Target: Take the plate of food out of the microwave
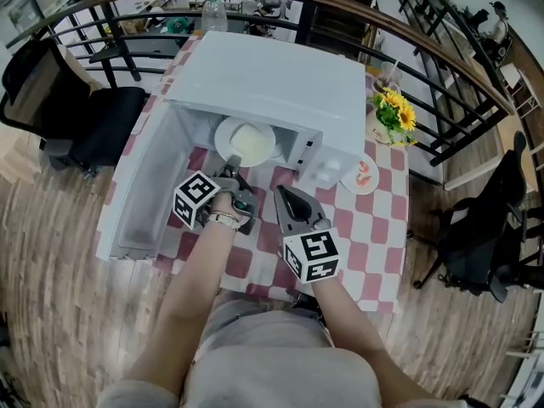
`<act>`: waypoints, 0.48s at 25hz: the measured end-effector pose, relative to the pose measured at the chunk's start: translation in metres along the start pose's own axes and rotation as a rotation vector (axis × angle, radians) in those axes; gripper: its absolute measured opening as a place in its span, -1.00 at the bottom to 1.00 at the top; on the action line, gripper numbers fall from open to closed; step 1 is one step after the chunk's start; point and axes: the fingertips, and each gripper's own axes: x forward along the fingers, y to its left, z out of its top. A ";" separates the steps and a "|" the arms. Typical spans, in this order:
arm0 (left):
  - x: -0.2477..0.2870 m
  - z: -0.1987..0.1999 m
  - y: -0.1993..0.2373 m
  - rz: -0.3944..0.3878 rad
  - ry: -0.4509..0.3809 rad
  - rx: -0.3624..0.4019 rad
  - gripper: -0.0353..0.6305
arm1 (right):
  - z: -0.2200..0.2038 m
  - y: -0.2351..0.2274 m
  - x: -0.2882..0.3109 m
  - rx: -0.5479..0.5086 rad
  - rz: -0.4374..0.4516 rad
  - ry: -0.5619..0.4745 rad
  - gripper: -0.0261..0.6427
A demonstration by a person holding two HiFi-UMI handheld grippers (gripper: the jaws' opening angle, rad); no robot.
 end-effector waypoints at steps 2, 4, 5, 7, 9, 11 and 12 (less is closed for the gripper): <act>-0.005 -0.003 -0.002 -0.003 -0.009 -0.002 -0.85 | 0.002 0.001 -0.003 -0.007 0.011 -0.002 -0.85; -0.011 -0.006 -0.004 -0.006 -0.022 -0.009 -0.85 | 0.004 0.002 -0.006 -0.013 0.021 -0.005 -0.85; -0.014 -0.007 -0.005 -0.006 -0.028 -0.013 -0.85 | 0.006 0.002 -0.008 -0.014 0.025 -0.006 -0.85; -0.021 -0.010 -0.005 -0.002 -0.041 -0.016 -0.85 | 0.008 0.003 -0.013 -0.017 0.033 -0.009 -0.85; -0.026 -0.013 -0.005 0.000 -0.054 -0.011 -0.85 | 0.009 0.004 -0.018 -0.020 0.044 -0.010 -0.85; -0.032 -0.017 -0.005 -0.002 -0.068 -0.012 -0.85 | 0.008 0.004 -0.023 -0.021 0.054 -0.008 -0.85; -0.035 -0.020 -0.005 -0.005 -0.075 -0.012 -0.85 | 0.007 0.004 -0.025 -0.022 0.058 -0.007 -0.85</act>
